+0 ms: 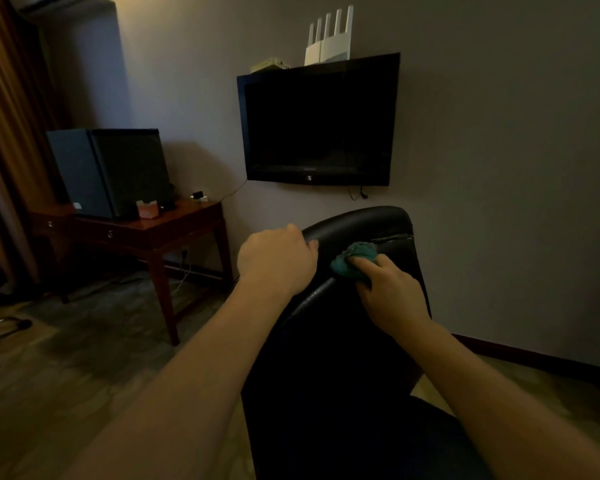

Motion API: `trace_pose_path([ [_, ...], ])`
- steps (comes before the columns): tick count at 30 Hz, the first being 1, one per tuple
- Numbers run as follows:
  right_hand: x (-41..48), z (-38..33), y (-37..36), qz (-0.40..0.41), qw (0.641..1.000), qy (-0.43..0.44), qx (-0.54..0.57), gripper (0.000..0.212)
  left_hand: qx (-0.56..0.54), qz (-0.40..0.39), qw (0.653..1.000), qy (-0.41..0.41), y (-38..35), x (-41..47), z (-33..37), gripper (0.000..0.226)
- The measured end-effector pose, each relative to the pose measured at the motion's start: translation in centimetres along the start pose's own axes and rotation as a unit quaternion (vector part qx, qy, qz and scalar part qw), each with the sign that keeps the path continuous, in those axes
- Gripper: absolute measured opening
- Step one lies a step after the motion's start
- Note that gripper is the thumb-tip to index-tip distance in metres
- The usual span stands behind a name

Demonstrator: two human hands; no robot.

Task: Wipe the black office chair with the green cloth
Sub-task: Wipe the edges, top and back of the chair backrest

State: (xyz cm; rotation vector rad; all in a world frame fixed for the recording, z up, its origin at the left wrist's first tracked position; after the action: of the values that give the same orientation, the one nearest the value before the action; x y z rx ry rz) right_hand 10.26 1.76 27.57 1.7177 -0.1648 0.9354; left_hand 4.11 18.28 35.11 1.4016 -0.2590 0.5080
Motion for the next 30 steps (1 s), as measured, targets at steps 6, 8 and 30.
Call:
trace_pose_path([
  [6,-2.8,-3.9,1.9,0.047,0.990,0.126,0.033,0.042,0.007,0.011,1.000,0.009,-0.3,0.1,0.3,0.043],
  [8,-3.0,-4.8,1.7,0.029,0.989,0.144,0.037,0.043,0.005,0.015,1.000,0.009,-0.3,0.2,0.2,0.042],
  [30,-0.8,-2.2,0.8,0.023,0.998,0.061,0.006,0.040,0.000,0.015,1.000,-0.005,-0.7,1.3,0.3,0.042],
])
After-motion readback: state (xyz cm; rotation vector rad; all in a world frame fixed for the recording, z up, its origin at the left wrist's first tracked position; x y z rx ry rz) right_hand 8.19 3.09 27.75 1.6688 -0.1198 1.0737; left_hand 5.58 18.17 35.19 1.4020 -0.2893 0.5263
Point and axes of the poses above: each hand's wrist, its own x-axis towards the middle knuckle, its own y-axis out of the back of the hand, z = x × y, the point moved 6 cm from there along x, towards the middle knuckle, and after that the axes turned 14 degrees about -x, right-handed, at the moved point
